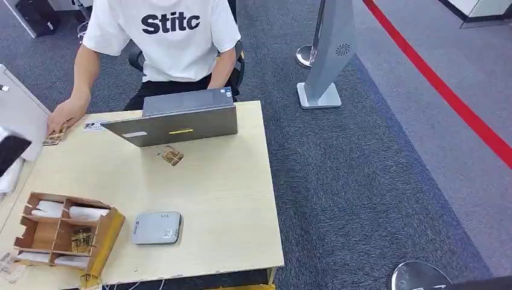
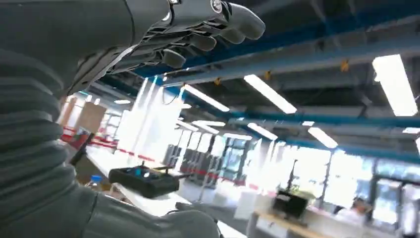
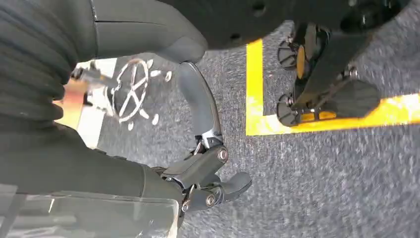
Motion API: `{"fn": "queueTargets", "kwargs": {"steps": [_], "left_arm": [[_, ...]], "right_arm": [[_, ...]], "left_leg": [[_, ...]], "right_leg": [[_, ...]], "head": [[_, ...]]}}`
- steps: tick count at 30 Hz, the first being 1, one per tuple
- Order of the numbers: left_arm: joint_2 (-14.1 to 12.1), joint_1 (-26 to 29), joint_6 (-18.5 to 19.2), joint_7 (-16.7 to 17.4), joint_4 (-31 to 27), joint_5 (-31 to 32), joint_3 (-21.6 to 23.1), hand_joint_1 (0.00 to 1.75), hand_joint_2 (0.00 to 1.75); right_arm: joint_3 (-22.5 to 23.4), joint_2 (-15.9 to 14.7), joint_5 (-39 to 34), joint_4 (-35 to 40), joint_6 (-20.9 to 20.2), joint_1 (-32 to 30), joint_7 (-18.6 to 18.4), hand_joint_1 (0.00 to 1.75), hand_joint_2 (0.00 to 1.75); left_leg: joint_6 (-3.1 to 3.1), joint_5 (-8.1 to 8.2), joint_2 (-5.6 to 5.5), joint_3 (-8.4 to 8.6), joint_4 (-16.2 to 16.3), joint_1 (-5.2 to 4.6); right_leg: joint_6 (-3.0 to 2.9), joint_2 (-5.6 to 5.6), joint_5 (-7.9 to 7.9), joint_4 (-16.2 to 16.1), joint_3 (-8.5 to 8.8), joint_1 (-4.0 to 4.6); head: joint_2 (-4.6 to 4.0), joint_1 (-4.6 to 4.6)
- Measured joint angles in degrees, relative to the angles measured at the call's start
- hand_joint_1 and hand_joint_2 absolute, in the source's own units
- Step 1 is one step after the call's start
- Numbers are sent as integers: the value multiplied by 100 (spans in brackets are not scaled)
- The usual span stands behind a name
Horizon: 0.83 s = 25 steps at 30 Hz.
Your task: Pass the card to the sensor for recognition and then transmit it.
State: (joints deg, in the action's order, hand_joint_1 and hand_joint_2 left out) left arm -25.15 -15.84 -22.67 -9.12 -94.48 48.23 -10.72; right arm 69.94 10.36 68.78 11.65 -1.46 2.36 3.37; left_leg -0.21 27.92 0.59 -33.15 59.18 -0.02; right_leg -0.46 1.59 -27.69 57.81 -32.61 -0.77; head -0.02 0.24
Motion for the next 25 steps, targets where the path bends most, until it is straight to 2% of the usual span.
{"fn": "queueTargets", "kwargs": {"steps": [2,4,5,7,9,11,13,15,20,23,25], "left_arm": [[247,904,-161,-424,-643,-385,-551,0,175],[672,1750,-148,-955,-1206,-826,-1189,0,175],[1021,2092,-5,-1290,-1422,-1036,-1576,0,175],[1632,2464,566,-2012,-1746,-1299,-2337,0,175],[2354,2540,1335,-2691,-1996,-1392,-3325,0,175],[2866,2549,1752,-2959,-2189,-1335,-4108,0,175],[3256,2495,1999,-3044,-2335,-1230,-4721,0,175],[3473,2425,2110,-3048,-2438,-1175,-5105,0,175],[4049,2304,2725,-2438,-2384,-1544,-5921,0,175],[4223,2350,3043,-1963,-1921,-1711,-6198,0,175],[4299,2375,3140,-1752,-1501,-1516,-6292,0,175]], "right_arm": [[17,0,-59,15,44,-50,-9,0,175],[52,0,-90,44,98,-90,-11,0,175],[68,0,-74,59,118,-112,-9,0,175],[103,0,-30,88,149,-134,-11,0,175],[140,0,37,135,159,-138,-15,0,175],[149,0,55,166,162,-139,-17,0,175],[171,0,57,188,162,-138,-17,0,175],[177,0,63,205,170,-134,-15,0,175],[201,0,94,254,253,-105,110,0,175],[245,0,66,280,218,-76,256,0,175],[247,0,83,284,201,-49,304,0,175]], "left_leg": [[11,14,11,6,0,-2],[13,24,10,8,0,-6],[20,28,5,6,1,-5],[25,31,-29,-3,2,-5],[26,31,-49,-2,4,-5],[27,31,-51,1,5,-6],[29,29,-60,2,7,-6],[33,26,-68,3,6,-6],[32,26,-71,11,6,-5],[32,25,-76,14,6,-4],[32,25,-77,15,6,-5]], "right_leg": [[4,9,-11,-3,2,-1],[21,8,-25,-5,5,-2],[21,2,-28,-6,8,-2],[27,-29,-35,-8,15,-2],[39,-46,-44,-10,22,-2],[40,-51,-43,-12,26,-2],[40,-63,-43,-13,28,-2],[40,-71,-43,-13,35,-2],[39,-79,-42,-13,46,-1],[39,-81,-43,-13,46,-1],[39,-81,-43,-13,46,-1]], "head": [[2,2],[0,0],[0,2],[0,4],[2,11],[0,11],[0,11],[0,9],[0,7],[0,7],[0,9]]}}
